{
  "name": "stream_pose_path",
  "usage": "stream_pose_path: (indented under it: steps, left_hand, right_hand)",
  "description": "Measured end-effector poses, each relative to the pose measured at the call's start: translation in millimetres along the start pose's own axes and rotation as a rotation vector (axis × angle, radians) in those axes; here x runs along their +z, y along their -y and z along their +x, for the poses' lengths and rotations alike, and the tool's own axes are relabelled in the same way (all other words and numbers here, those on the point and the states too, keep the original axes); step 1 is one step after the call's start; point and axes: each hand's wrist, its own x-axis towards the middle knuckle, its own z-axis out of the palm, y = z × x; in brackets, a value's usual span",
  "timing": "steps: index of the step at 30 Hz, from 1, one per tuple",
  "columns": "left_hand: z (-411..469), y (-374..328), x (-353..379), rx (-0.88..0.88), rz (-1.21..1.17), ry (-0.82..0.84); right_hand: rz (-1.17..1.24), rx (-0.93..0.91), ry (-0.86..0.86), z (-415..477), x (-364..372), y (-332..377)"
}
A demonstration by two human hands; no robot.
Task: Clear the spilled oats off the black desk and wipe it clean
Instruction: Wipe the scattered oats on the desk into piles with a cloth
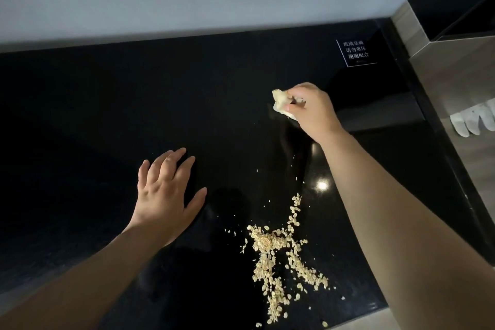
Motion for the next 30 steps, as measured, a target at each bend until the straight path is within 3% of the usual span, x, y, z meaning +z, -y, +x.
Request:
stream_pose_path:
  steps: [4, 10, 12, 17, 21, 25, 30]
  left_hand:
    - [0, 1, 0, -0.003, 0.031, 0.013]
    - [1, 1, -2, -0.002, 0.066, 0.045]
    - [1, 1, -3, 0.007, 0.069, 0.045]
    - [0, 1, -4, 0.017, 0.064, 0.04]
    - [-1, 5, -3, 0.023, 0.051, 0.037]
    - [1, 6, -4, 0.02, 0.032, 0.034]
    - [0, 7, -7, 0.035, 0.019, 0.042]
  right_hand:
    - [0.143, 0.003, 0.035, -56, 7, 4]
    - [0.172, 0.03, 0.309, -182, 13, 23]
    - [0.227, 0.053, 0.325, -194, 11, 30]
    - [0.296, -0.012, 0.094, -135, -2, 58]
    - [0.116, -0.107, -0.01, -48, 12, 55]
    - [-0.043, -0.128, 0.061, 2, 35, 51]
    - [0.026, -0.125, 0.193, -41, 43, 50]
